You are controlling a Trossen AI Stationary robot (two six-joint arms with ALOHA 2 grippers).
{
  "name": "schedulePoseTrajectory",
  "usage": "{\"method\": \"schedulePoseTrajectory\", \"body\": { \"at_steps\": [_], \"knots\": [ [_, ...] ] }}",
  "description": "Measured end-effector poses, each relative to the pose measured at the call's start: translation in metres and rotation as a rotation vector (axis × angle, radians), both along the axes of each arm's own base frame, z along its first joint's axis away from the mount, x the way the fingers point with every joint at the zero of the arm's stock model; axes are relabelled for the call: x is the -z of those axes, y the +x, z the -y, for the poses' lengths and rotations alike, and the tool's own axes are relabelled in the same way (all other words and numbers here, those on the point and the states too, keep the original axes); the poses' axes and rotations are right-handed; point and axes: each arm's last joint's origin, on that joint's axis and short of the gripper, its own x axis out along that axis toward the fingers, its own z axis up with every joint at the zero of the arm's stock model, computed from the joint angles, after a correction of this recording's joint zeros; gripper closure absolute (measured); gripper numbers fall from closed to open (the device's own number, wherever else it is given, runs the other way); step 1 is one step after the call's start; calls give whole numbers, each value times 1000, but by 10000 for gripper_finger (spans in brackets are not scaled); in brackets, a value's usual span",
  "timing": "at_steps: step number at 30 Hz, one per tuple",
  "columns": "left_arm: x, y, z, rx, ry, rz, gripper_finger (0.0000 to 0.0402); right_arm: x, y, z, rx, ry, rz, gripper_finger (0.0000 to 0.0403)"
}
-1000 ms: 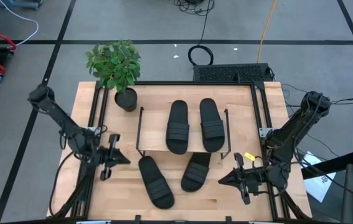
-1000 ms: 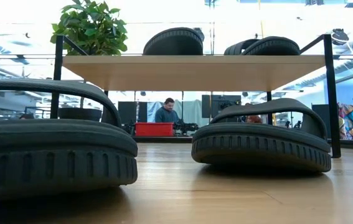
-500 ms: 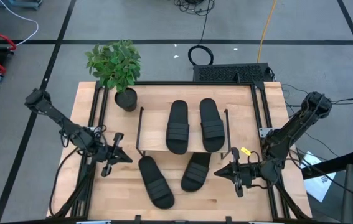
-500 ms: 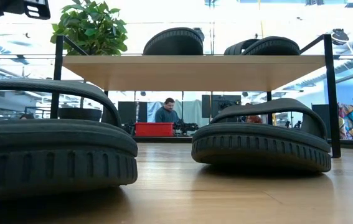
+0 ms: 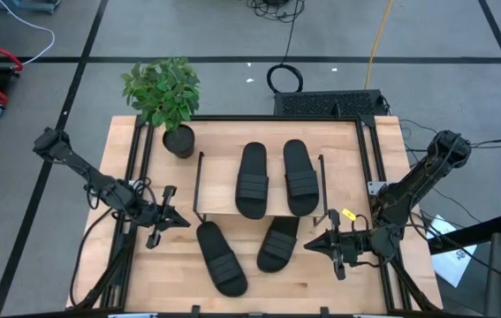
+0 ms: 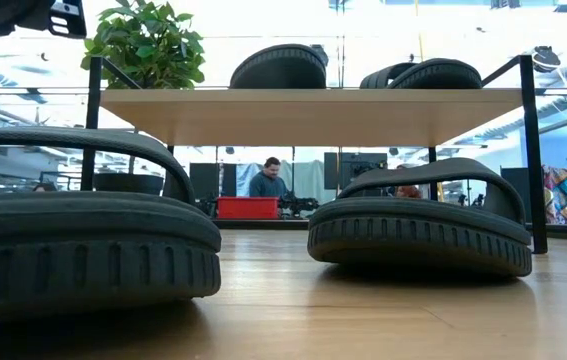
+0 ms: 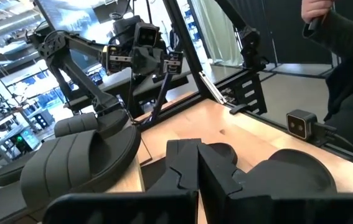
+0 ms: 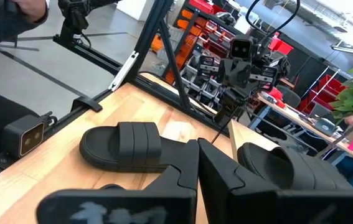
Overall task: Pick and place slides into the shelf
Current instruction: Put the right black slide under the shelf
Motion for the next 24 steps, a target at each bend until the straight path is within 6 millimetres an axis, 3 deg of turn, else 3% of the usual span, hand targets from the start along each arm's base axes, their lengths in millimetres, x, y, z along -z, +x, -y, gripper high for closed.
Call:
{"method": "schedulePoseTrajectory", "body": {
  "at_steps": [6, 16, 20, 24],
  "knots": [
    [0, 0, 0, 0, 2, 0, 397, 1, 0, -1, -50, -1, -10, 403],
    [0, 0, 0, -1, 12, 3, 391, -8, -2, -12, -461, 27, 53, 403],
    [0, 0, 0, -6, 12, 3, 399, -12, -7, -17, -482, 46, 80, 403],
    [0, 0, 0, -8, 13, 3, 393, -10, -6, -32, -372, -18, 57, 403]
  ]
}}
